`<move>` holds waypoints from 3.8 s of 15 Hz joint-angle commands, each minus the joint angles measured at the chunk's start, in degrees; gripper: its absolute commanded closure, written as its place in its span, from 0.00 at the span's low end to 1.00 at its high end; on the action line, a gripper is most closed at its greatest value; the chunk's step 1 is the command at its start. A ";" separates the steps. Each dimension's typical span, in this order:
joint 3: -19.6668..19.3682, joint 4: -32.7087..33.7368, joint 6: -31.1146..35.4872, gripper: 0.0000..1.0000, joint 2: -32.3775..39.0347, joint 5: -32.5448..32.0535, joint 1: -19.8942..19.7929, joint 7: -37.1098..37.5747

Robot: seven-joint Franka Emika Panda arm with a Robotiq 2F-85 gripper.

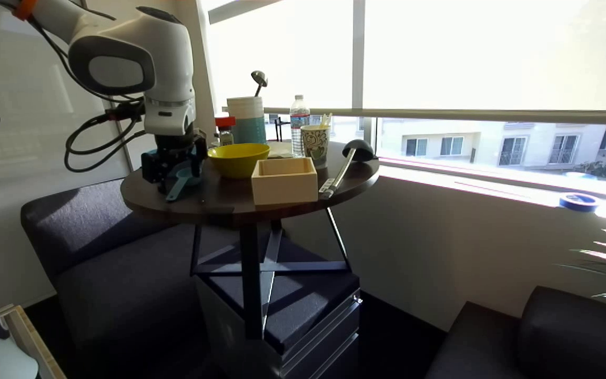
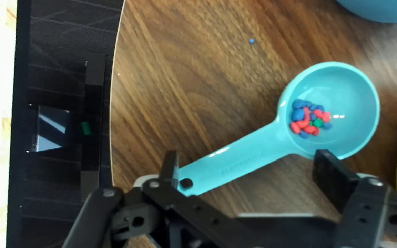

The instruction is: Place some cereal from the yellow bowl in the blue measuring cup then put the cereal back in the yellow bowl using the spoon

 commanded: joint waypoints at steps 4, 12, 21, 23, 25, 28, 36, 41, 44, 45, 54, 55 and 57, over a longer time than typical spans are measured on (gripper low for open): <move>0.19 -1.78 1.07 0.00 -1.38 1.66 -0.60 3.85; 0.19 -1.74 -0.29 0.00 -3.13 1.41 -0.91 7.18; -0.47 -2.06 -1.76 0.00 -3.03 3.17 -0.45 8.19; -0.60 -2.10 -1.43 0.00 -2.45 4.43 -0.13 7.85; -0.57 -2.34 -1.37 0.00 -2.32 5.21 -0.09 7.88; -0.55 -2.81 -1.18 0.00 -2.11 6.20 -0.17 8.00; -0.40 -2.34 -0.56 0.00 -0.85 7.31 -0.14 7.96; -0.42 -1.97 0.14 0.20 0.16 6.96 -0.26 7.71; -0.32 -1.76 0.81 0.25 0.48 6.67 -0.25 7.80; -0.29 -1.70 0.96 0.34 0.54 6.52 -0.29 7.85; -0.41 -1.62 0.79 0.39 -0.11 5.54 -0.70 7.79; -0.50 -1.62 0.84 0.43 -0.14 5.62 -0.64 7.47; -0.46 -1.56 0.79 0.51 0.01 5.48 -0.69 7.52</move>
